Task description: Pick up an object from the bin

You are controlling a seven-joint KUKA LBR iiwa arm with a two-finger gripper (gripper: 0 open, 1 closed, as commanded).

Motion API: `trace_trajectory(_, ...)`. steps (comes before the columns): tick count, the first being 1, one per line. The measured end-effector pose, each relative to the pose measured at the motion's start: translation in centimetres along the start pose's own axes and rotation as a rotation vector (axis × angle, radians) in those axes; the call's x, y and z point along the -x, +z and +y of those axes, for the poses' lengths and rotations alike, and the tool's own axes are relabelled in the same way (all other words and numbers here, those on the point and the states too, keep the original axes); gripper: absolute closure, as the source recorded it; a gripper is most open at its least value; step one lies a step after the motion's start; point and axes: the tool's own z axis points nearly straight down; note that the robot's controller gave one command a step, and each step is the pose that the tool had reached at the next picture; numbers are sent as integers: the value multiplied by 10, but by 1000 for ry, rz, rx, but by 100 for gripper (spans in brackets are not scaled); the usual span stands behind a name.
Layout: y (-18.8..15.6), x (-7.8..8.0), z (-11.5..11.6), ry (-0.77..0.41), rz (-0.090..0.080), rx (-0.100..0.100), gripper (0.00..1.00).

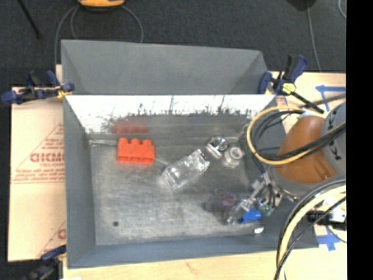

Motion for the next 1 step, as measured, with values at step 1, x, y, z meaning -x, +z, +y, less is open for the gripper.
trace_trajectory(1,15,-5,-9,19,-3,0,0)
